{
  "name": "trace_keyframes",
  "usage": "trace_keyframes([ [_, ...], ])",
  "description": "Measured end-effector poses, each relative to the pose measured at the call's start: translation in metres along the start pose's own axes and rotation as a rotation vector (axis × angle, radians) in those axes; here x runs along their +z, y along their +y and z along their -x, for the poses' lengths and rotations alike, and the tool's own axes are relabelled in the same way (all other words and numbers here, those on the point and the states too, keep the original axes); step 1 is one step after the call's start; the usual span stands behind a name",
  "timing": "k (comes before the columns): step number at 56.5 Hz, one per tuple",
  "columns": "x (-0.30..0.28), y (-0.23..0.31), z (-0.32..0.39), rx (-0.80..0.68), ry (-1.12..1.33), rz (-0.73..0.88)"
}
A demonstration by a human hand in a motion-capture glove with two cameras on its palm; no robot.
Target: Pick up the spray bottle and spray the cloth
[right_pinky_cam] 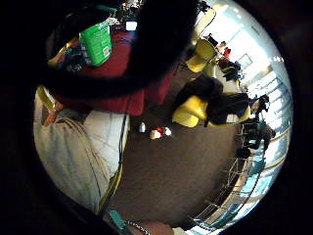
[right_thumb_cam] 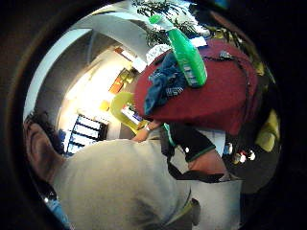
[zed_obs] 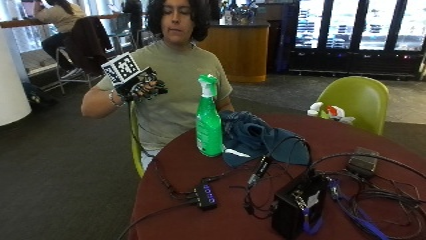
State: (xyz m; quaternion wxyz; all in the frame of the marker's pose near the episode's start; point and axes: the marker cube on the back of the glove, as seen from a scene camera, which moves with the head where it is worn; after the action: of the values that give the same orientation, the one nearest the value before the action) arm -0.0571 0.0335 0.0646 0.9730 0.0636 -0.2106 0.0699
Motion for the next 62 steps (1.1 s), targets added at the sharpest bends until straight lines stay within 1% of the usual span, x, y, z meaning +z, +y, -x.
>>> trace_keyframes([
  [8, 0.017, -0.029, 0.022, -0.017, -0.296, 0.032],
  [15, 0.031, -0.061, 0.045, -0.026, -0.503, -0.035],
  [18, 0.036, -0.081, 0.051, -0.003, -0.561, -0.095],
  [23, 0.044, -0.119, 0.053, 0.056, -0.651, -0.241],
  [29, 0.052, -0.166, 0.054, 0.235, -0.76, -0.375],
  [33, 0.063, -0.189, 0.05, 0.163, -0.813, -0.384],
  [35, 0.068, -0.201, 0.049, 0.173, -0.84, -0.386],
  [39, 0.077, -0.227, 0.048, 0.25, -0.852, -0.446],
  [44, 0.087, -0.237, 0.048, 0.249, -0.816, -0.462],
  [48, 0.088, -0.252, 0.043, 0.291, -0.736, -0.576],
  [51, 0.088, -0.261, 0.038, 0.298, -0.68, -0.615],
  [56, 0.086, -0.275, 0.034, 0.377, -0.671, -0.553],
  [61, 0.093, -0.294, 0.025, 0.331, -0.648, -0.533],
  [62, 0.094, -0.298, 0.024, 0.342, -0.654, -0.522],
])
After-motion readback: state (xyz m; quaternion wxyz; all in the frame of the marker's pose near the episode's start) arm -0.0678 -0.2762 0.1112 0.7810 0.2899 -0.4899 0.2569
